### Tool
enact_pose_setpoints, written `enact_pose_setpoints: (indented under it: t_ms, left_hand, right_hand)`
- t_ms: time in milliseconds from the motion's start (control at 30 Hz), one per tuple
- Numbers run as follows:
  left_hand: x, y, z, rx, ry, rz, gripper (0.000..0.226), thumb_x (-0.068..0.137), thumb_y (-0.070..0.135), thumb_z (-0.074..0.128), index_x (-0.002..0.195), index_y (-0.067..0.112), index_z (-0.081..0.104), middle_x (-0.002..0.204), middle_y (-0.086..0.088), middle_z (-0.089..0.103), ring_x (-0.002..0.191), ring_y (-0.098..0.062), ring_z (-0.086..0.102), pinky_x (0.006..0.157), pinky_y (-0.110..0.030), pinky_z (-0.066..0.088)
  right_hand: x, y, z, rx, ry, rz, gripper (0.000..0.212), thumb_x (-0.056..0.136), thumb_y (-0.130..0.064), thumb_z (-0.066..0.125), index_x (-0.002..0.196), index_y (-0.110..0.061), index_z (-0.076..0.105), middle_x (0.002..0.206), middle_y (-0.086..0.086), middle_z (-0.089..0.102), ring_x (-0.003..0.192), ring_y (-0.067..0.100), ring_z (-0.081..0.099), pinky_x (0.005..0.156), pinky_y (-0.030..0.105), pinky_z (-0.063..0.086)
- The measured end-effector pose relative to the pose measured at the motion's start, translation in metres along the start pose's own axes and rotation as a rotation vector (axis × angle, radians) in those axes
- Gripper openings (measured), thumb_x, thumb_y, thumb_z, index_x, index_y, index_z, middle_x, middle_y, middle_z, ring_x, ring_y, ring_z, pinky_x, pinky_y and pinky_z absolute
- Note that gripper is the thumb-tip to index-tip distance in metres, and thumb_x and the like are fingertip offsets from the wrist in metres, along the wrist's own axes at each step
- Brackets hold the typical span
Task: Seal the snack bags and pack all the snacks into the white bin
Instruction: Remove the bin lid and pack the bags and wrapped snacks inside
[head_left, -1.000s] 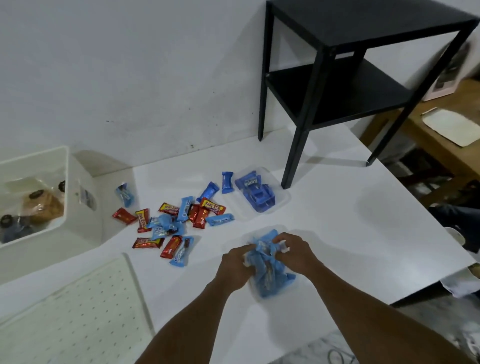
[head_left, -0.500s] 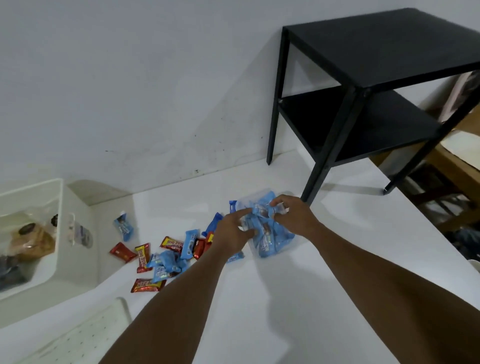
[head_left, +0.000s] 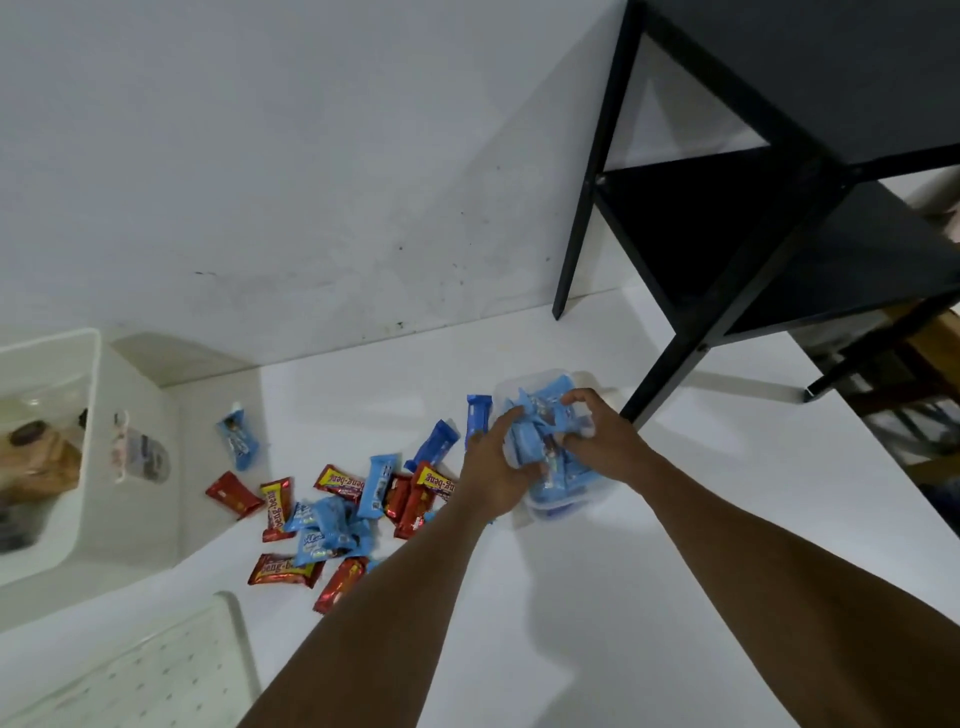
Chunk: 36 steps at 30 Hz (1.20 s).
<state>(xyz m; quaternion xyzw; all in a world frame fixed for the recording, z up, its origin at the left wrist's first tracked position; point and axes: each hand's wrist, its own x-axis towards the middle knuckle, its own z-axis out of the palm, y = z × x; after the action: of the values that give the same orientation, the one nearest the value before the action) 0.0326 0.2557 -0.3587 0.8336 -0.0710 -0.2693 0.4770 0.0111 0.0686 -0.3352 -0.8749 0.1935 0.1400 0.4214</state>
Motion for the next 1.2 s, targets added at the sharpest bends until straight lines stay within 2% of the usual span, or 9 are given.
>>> enact_pose_setpoints:
  t_ms: [167, 267, 433, 533, 600, 733, 867, 1067, 1200]
  left_hand:
    - [-0.023, 0.002, -0.009, -0.211, -0.039, -0.054, 0.073, 0.068, 0.028, 0.088, 0.123, 0.058, 0.050, 0.132, -0.006, 0.059, 0.118, -0.025, 0.060, 0.096, -0.047, 0.055]
    - [-0.048, 0.007, -0.025, -0.264, -0.031, -0.059, 0.065, 0.075, 0.017, 0.087, 0.122, 0.047, 0.054, 0.128, -0.008, 0.060, 0.115, -0.025, 0.062, 0.094, -0.045, 0.057]
    - [-0.092, 0.025, -0.070, -0.215, 0.097, 0.035, 0.076, 0.066, 0.025, 0.090, 0.132, 0.036, 0.056, 0.127, -0.005, 0.063, 0.107, -0.022, 0.064, 0.092, -0.038, 0.057]
    - [-0.124, 0.035, -0.112, -0.234, 0.159, 0.061, 0.071, 0.077, 0.015, 0.085, 0.139, 0.030, 0.054, 0.125, -0.007, 0.061, 0.102, -0.021, 0.060, 0.071, -0.026, 0.058]
    - [-0.146, 0.038, -0.145, -0.277, 0.213, 0.046, 0.072, 0.077, 0.020, 0.085, 0.140, 0.036, 0.053, 0.124, -0.009, 0.058, 0.109, -0.025, 0.061, 0.065, -0.032, 0.061]
    - [-0.192, 0.035, -0.211, -0.331, 0.330, 0.038, 0.075, 0.067, 0.025, 0.090, 0.132, 0.045, 0.056, 0.130, -0.013, 0.055, 0.116, -0.035, 0.061, 0.082, -0.056, 0.060]
    - [-0.234, 0.015, -0.278, -0.338, 0.444, 0.026, 0.071, 0.075, 0.019, 0.086, 0.136, 0.042, 0.055, 0.125, -0.011, 0.051, 0.114, -0.030, 0.057, 0.084, -0.053, 0.060]
    - [-0.269, -0.038, -0.393, -0.284, 0.578, 0.035, 0.076, 0.065, 0.023, 0.092, 0.130, 0.044, 0.059, 0.126, -0.012, 0.060, 0.114, -0.033, 0.062, 0.082, -0.054, 0.060]
    - [-0.265, -0.082, -0.461, -0.192, 0.577, 0.060, 0.077, 0.071, 0.016, 0.089, 0.137, 0.036, 0.055, 0.135, -0.006, 0.056, 0.120, -0.027, 0.056, 0.088, -0.050, 0.059]
  right_hand:
    - [-0.032, 0.003, 0.007, 0.046, 0.025, -0.016, 0.039, 0.092, -0.013, 0.063, 0.126, -0.030, 0.052, 0.118, 0.002, 0.061, 0.083, 0.012, 0.061, 0.058, 0.012, 0.044]
    - [-0.054, -0.010, 0.009, 0.058, 0.032, -0.065, 0.036, 0.093, -0.019, 0.064, 0.124, -0.033, 0.053, 0.121, 0.000, 0.061, 0.093, 0.018, 0.064, 0.065, 0.017, 0.050]
    - [-0.081, -0.062, 0.009, 0.054, 0.020, -0.213, 0.032, 0.091, -0.027, 0.066, 0.117, -0.041, 0.054, 0.119, 0.003, 0.064, 0.095, 0.021, 0.067, 0.081, 0.038, 0.060]
    - [-0.091, -0.110, 0.014, 0.021, -0.003, -0.306, 0.031, 0.091, -0.032, 0.066, 0.117, -0.040, 0.052, 0.116, 0.005, 0.062, 0.095, 0.023, 0.066, 0.080, 0.038, 0.060]
    - [-0.098, -0.148, 0.021, 0.002, -0.029, -0.363, 0.031, 0.091, -0.035, 0.066, 0.118, -0.039, 0.052, 0.116, 0.004, 0.059, 0.098, 0.023, 0.064, 0.082, 0.038, 0.058]
    - [-0.114, -0.224, 0.051, -0.015, -0.080, -0.494, 0.033, 0.090, -0.033, 0.067, 0.120, -0.035, 0.053, 0.112, 0.007, 0.060, 0.088, 0.021, 0.060, 0.071, 0.033, 0.054]
    - [-0.129, -0.296, 0.097, -0.035, -0.140, -0.581, 0.034, 0.091, -0.030, 0.065, 0.123, -0.034, 0.052, 0.113, 0.008, 0.059, 0.092, 0.026, 0.063, 0.065, 0.032, 0.054]
    - [-0.140, -0.397, 0.191, -0.005, -0.207, -0.650, 0.038, 0.091, -0.022, 0.062, 0.124, -0.034, 0.049, 0.115, 0.006, 0.059, 0.100, 0.028, 0.065, 0.085, 0.043, 0.057]
    - [-0.129, -0.441, 0.256, -0.006, -0.206, -0.629, 0.044, 0.091, -0.018, 0.064, 0.129, -0.031, 0.045, 0.115, 0.008, 0.059, 0.101, 0.028, 0.065, 0.084, 0.041, 0.055]
